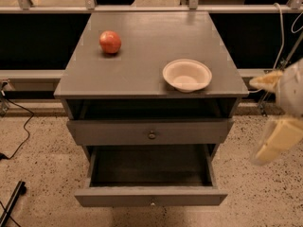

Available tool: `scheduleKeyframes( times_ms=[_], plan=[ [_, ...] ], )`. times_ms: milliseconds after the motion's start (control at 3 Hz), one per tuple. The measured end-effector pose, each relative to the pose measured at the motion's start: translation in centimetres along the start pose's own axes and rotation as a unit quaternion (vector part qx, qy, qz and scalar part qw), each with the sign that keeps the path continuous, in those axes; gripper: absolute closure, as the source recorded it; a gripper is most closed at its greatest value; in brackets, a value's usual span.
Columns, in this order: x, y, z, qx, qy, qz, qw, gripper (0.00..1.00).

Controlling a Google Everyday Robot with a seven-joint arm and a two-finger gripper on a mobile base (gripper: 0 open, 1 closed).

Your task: Close middle drawer

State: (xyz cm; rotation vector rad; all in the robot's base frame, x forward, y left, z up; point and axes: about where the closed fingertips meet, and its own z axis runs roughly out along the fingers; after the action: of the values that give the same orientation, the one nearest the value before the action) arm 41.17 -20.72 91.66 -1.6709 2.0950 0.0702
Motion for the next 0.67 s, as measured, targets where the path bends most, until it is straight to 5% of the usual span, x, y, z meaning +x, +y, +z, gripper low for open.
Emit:
scheduleKeyframes(
  times_ms=[333, 667],
  plan=[
    [2.03, 1.94, 1.69, 0.005, -0.029, 0.014, 0.9995, 0.0],
    [2.16, 2.01, 2.32, 0.0, -0.025, 0.017, 0.9995, 0.0]
  ],
)
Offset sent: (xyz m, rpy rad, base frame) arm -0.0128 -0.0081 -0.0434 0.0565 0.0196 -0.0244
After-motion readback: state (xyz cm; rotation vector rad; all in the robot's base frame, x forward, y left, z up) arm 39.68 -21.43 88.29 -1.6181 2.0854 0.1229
